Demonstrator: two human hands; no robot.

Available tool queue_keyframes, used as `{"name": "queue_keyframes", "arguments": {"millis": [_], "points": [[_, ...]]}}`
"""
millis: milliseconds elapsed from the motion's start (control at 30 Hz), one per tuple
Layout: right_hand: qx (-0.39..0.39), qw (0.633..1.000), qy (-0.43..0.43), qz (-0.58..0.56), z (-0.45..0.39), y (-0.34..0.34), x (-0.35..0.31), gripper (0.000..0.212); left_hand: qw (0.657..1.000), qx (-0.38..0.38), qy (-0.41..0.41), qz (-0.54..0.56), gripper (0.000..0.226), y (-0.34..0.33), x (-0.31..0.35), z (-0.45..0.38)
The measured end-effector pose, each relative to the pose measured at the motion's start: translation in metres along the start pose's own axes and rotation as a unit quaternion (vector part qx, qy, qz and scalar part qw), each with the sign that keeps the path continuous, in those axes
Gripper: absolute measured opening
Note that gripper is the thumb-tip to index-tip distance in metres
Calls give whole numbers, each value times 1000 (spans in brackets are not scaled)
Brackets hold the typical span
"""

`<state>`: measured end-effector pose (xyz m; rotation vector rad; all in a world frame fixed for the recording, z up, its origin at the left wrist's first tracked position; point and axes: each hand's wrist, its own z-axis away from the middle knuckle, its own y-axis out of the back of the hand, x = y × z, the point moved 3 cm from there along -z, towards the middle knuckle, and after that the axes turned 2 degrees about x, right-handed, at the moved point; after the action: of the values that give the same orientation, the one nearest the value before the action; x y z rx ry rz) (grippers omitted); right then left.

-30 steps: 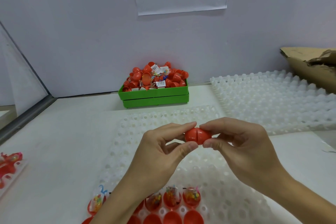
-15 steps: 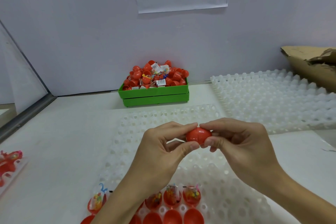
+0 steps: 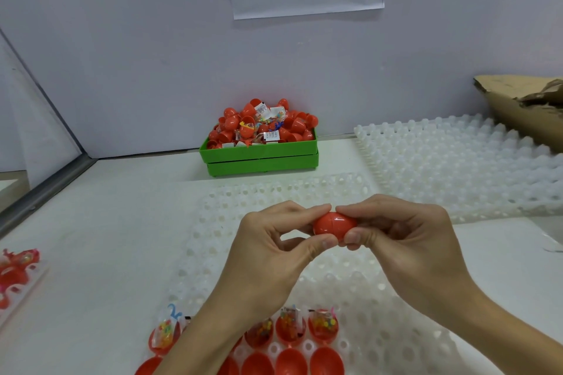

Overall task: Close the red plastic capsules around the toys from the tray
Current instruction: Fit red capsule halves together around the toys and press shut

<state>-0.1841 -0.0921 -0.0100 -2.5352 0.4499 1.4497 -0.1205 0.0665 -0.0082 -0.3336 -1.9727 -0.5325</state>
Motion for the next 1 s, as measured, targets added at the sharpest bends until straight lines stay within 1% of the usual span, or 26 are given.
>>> {"name": "queue_keyframes", "arguments": {"millis": [133,367,633,733,800,900,933,1000], "points": [[0,1000,-1,-6,0,1,-1,42,1000,-7,-3,1,35,-1,1,0],[2,1000,6,-8,1,0,-3,38,1000,2,-3,-3,35,0,0,0],[6,1000,-4,-10,0,0,1,48,1000,-4,-7,-2,34,-1,1,0],[10,1000,-24,-7,0,0,3,52,1000,-4,-14,-13,35,-1,2,1],[7,998,-55,-2,0,-1,5,51,999,12,-26,-38,36,-1,4,0],[-15,995,-95,5,1,-4,7,35,989,57,-75,-116,36,-2,6,0],[-33,995,-97,22,3,-7,6,29,981,69,-99,-152,37,-3,7,0],[-73,992,-91,43,5,-14,2,25,956,84,-159,-231,34,-5,7,1]]}}
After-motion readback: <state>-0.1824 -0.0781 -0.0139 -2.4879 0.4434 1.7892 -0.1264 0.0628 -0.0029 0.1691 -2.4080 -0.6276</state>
